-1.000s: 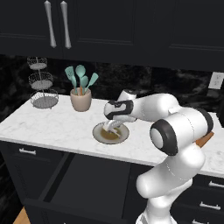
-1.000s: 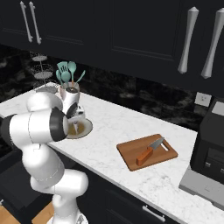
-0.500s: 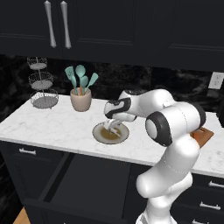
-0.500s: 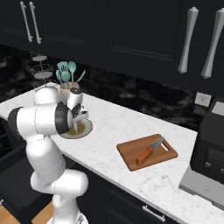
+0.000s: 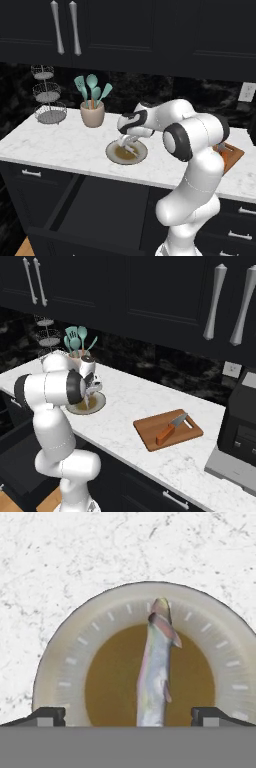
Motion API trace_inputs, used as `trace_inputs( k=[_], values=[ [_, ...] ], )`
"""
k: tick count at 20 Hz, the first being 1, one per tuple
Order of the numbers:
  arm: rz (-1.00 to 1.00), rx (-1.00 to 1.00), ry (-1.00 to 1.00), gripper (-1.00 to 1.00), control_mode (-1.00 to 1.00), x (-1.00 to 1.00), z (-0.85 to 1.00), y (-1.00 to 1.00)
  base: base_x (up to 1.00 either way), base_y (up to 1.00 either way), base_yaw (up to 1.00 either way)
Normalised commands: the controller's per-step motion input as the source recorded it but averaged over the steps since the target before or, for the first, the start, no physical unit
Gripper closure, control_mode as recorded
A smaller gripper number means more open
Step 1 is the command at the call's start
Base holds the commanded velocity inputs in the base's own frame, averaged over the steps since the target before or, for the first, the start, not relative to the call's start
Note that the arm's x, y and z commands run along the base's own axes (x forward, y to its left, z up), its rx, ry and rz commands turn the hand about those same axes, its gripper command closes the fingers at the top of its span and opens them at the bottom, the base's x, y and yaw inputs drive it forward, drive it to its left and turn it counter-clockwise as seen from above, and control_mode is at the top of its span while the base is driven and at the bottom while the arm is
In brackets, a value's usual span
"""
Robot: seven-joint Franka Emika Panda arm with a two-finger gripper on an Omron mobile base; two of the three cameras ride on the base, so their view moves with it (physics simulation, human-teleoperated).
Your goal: Pick up the knife from the drawer and place it on the cutting board. Then place the meat from the plate to the cutting board.
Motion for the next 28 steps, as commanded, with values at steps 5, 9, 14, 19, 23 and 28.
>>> trace_inputs(
  k=[5,9,14,19,23,28],
  values=[
    [-0.03,0.00,0.01,-1.00,-1.00,0.14,-0.20,0.00,0.00,0.00,0.00],
    [-0.01,0.00,0.01,-1.00,-1.00,0.11,-0.17,0.00,0.00,0.00,0.00],
    [0.00,0.00,0.01,-1.00,-1.00,0.07,-0.20,0.00,0.00,0.00,0.00],
    [0.00,0.00,0.02,-1.00,-1.00,0.06,-0.25,0.00,0.00,0.00,0.00],
    [0.00,0.00,0.00,-1.00,-1.00,0.01,-0.26,0.00,0.00,0.00,0.00],
    [0.00,0.00,0.01,1.00,-1.00,0.03,-0.26,0.06,0.00,0.00,0.00]
  ],
)
